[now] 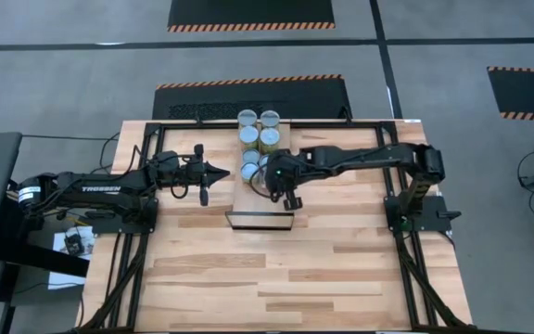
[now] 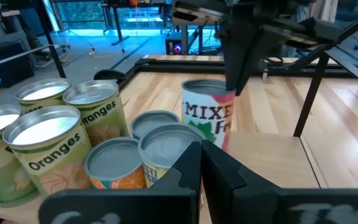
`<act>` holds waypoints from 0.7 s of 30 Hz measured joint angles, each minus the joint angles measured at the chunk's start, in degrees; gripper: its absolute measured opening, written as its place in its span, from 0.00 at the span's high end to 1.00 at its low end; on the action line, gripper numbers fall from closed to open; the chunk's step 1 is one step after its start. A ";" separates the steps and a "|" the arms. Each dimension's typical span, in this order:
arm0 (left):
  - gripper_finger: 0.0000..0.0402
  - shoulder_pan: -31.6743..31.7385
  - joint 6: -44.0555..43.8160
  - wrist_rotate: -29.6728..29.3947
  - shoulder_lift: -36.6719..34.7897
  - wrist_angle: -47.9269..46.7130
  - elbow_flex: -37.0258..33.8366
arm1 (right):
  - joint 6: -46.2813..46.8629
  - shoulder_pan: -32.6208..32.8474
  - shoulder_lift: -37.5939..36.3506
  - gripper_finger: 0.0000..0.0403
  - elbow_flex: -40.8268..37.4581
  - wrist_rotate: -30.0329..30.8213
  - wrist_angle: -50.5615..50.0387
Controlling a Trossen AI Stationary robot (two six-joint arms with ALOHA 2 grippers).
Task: Pick and place cans onto a shelf
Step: Put the canned mixed fruit on the shelf
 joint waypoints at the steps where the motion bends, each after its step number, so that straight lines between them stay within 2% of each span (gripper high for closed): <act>1: 1.00 -0.01 0.00 0.01 0.00 0.07 0.00 | -0.03 -0.23 0.00 0.97 0.02 -0.22 -0.03; 11: 1.00 -0.01 -0.02 0.01 0.00 0.12 0.00 | -1.54 -1.29 -0.60 0.97 1.70 -1.90 -3.53; 13: 1.00 0.01 -0.02 0.01 0.00 0.12 0.00 | -2.09 -1.64 -0.68 0.97 2.15 -3.80 -4.25; 17: 1.00 0.01 -0.02 0.01 0.00 0.14 0.00 | -7.78 -1.95 -0.61 0.97 2.17 -8.44 -6.01; 21: 1.00 0.01 -0.04 0.01 0.00 0.13 0.00 | -13.44 -1.34 0.24 0.97 2.16 -8.76 -6.58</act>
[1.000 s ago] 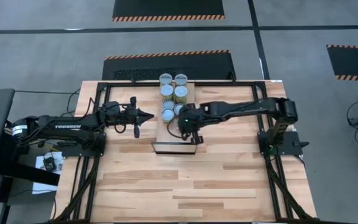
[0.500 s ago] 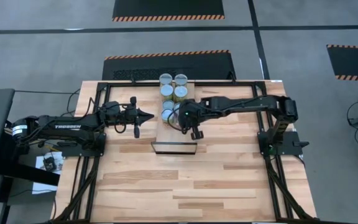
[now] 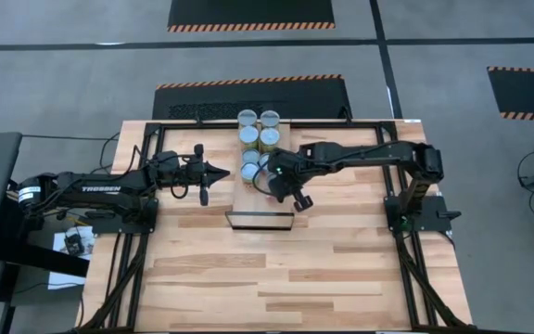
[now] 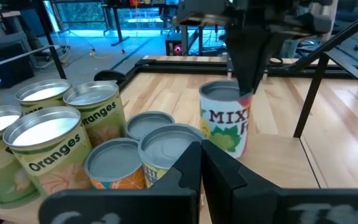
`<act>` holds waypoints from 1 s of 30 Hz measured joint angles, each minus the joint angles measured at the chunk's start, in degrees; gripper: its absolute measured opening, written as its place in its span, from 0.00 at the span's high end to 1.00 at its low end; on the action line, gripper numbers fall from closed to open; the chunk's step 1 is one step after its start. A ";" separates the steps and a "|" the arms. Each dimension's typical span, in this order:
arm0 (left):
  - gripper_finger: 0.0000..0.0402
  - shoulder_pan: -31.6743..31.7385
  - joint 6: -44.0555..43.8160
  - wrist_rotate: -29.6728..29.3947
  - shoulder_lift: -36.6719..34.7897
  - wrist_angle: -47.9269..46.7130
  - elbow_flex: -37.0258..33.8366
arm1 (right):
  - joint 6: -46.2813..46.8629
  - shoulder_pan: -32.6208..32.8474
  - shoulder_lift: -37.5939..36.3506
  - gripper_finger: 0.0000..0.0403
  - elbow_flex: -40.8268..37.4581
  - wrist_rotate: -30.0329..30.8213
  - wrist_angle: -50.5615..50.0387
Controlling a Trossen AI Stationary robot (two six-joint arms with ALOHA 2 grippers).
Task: Pick and place cans onto a shelf
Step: Put the canned mixed fruit on the shelf
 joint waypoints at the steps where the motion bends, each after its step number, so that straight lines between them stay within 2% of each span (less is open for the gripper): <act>1: 1.00 0.00 0.00 0.00 0.00 -0.01 0.00 | -1.10 0.04 -0.01 0.97 -0.02 0.00 -0.07; 11: 1.00 -0.01 -0.02 -0.37 0.00 0.04 0.00 | -15.74 -0.95 -0.15 0.96 0.05 0.02 -0.04; 30: 1.00 -0.02 -0.02 -0.44 0.00 0.03 0.00 | -19.38 -2.59 -0.15 0.95 0.05 -1.48 1.18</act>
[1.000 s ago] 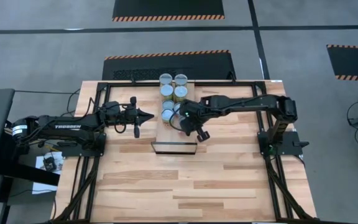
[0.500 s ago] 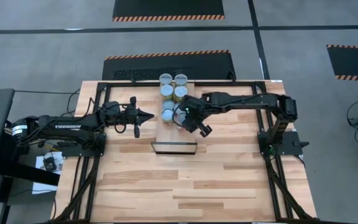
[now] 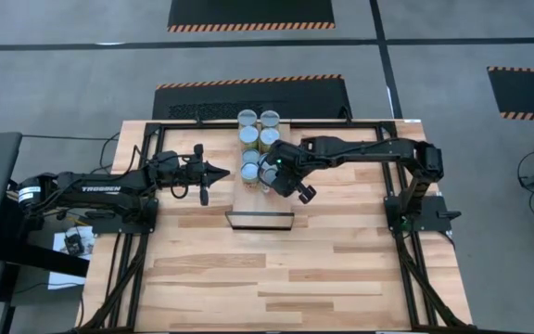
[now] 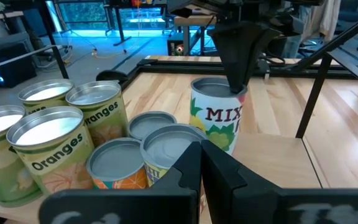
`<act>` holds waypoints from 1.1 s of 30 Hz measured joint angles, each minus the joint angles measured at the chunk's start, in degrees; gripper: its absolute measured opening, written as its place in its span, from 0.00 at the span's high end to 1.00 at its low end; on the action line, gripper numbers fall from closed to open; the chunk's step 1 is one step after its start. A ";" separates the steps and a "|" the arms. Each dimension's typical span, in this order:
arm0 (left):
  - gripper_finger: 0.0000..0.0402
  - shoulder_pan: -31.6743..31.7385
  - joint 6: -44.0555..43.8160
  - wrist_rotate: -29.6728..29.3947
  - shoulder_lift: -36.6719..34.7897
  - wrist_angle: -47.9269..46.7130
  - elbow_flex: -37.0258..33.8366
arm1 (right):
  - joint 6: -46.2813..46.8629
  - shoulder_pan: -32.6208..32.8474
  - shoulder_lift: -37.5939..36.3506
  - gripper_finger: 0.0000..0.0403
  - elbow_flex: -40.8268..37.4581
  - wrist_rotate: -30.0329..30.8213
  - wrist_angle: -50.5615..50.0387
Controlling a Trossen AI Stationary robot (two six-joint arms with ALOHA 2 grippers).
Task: Pick and place cans onto a shelf
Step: Put the canned mixed fruit on the shelf
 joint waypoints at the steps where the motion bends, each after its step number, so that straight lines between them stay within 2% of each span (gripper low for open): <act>1: 1.00 0.02 0.02 -0.01 0.00 0.00 0.00 | -0.21 0.00 0.00 0.95 0.00 -0.01 0.02; 26: 1.00 0.00 -0.02 0.00 0.00 0.00 0.00 | 0.75 -1.02 0.00 0.95 -0.14 -1.58 0.54; 33: 1.00 0.01 -0.04 0.00 0.00 0.02 0.00 | 0.71 -0.92 0.02 0.90 -0.57 -1.56 1.48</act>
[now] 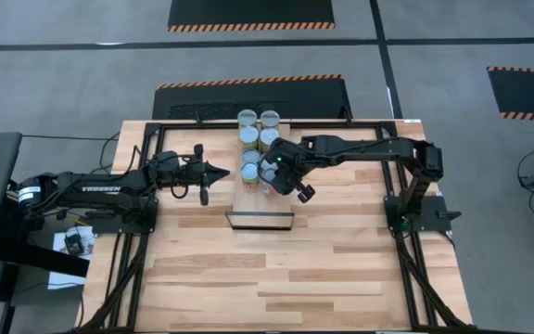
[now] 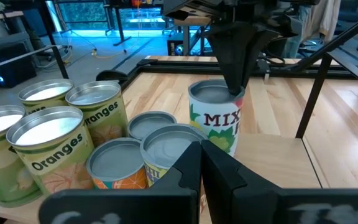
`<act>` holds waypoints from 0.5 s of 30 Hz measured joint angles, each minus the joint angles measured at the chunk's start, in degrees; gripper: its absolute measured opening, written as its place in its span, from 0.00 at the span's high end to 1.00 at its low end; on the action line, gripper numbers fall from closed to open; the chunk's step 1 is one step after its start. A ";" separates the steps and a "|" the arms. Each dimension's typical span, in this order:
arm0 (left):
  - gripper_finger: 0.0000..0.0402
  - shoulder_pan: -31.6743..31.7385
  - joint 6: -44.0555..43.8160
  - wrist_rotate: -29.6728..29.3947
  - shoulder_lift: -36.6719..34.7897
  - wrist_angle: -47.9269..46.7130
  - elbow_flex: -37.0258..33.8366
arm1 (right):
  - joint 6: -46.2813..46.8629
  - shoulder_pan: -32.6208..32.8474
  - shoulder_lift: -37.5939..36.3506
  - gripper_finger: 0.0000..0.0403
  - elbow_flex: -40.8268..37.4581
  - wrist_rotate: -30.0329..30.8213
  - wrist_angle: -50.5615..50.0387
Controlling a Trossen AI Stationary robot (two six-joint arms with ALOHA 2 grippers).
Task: Pick and place cans onto a shelf
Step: Put the canned mixed fruit on the shelf
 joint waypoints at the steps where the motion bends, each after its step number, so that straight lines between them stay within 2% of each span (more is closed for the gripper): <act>1: 1.00 0.00 0.00 0.00 0.00 -0.01 0.00 | -0.11 0.02 0.00 0.89 0.00 0.00 0.01; 15: 1.00 0.01 -0.02 0.00 0.00 -0.01 0.00 | -0.28 0.03 1.23 0.88 0.02 -0.19 1.61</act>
